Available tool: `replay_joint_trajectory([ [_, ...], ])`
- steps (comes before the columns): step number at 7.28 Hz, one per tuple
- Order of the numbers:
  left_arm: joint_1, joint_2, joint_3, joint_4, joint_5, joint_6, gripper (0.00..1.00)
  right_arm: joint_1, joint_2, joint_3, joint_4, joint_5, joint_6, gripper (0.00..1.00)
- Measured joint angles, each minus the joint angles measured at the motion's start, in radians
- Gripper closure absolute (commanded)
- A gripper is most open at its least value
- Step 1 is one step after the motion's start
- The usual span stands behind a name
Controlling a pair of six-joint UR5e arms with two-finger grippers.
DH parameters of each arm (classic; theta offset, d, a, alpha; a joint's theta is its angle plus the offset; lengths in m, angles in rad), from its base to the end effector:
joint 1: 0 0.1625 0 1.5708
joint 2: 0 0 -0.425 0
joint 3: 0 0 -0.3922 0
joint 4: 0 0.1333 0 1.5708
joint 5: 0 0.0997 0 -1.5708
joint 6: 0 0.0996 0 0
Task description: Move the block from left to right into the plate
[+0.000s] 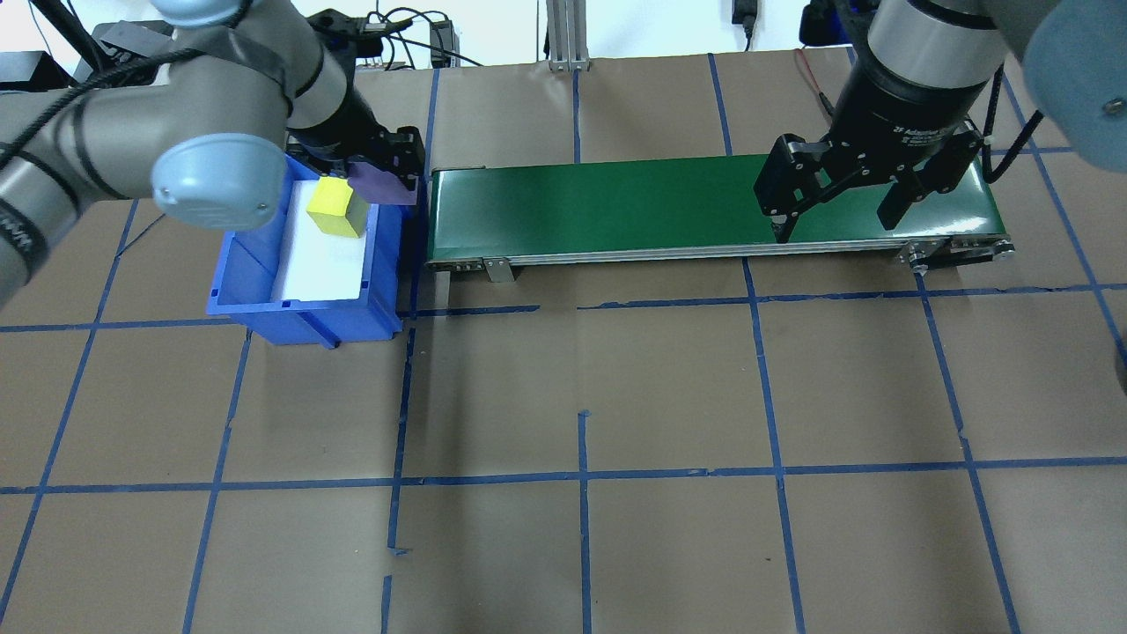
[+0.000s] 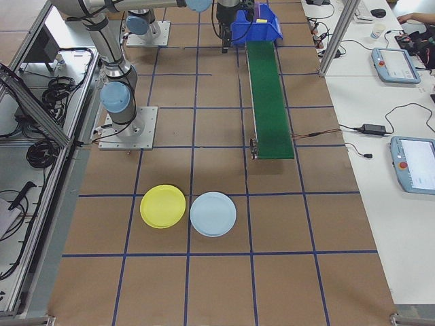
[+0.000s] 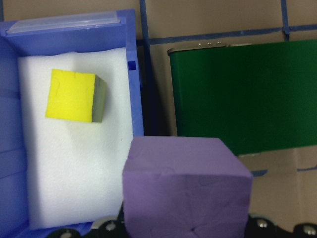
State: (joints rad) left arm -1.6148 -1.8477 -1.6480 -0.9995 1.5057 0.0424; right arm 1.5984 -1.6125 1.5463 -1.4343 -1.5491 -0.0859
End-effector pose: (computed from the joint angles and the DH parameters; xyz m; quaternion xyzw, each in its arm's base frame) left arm -0.1662 -0.5961 0.3597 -0.0464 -0.9925 0.1083 0.0324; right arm 0.1483 -0.4622 0.5067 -0.0563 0.9977 0.0348 0.0119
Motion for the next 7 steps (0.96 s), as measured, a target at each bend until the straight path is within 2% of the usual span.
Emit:
replay_joint_trajectory([
  [1,-0.020,-0.058,0.002,0.080,-0.008,-0.017,0.80,0.000,0.000,0.000,0.000,0.000,0.000,0.00],
  [3,-0.033,-0.124,0.007,0.168,-0.067,-0.027,0.77,0.000,0.000,0.000,0.000,0.001,0.000,0.00],
  [4,-0.036,-0.157,0.007,0.208,-0.085,-0.028,0.01,0.000,0.000,0.000,0.000,0.001,0.000,0.00],
  [6,-0.046,-0.195,0.006,0.240,-0.091,-0.062,0.00,-0.002,0.000,0.000,-0.001,0.000,0.000,0.00],
  [7,-0.048,-0.188,0.007,0.219,-0.089,-0.099,0.00,-0.005,0.000,0.000,-0.001,0.000,0.000,0.00],
])
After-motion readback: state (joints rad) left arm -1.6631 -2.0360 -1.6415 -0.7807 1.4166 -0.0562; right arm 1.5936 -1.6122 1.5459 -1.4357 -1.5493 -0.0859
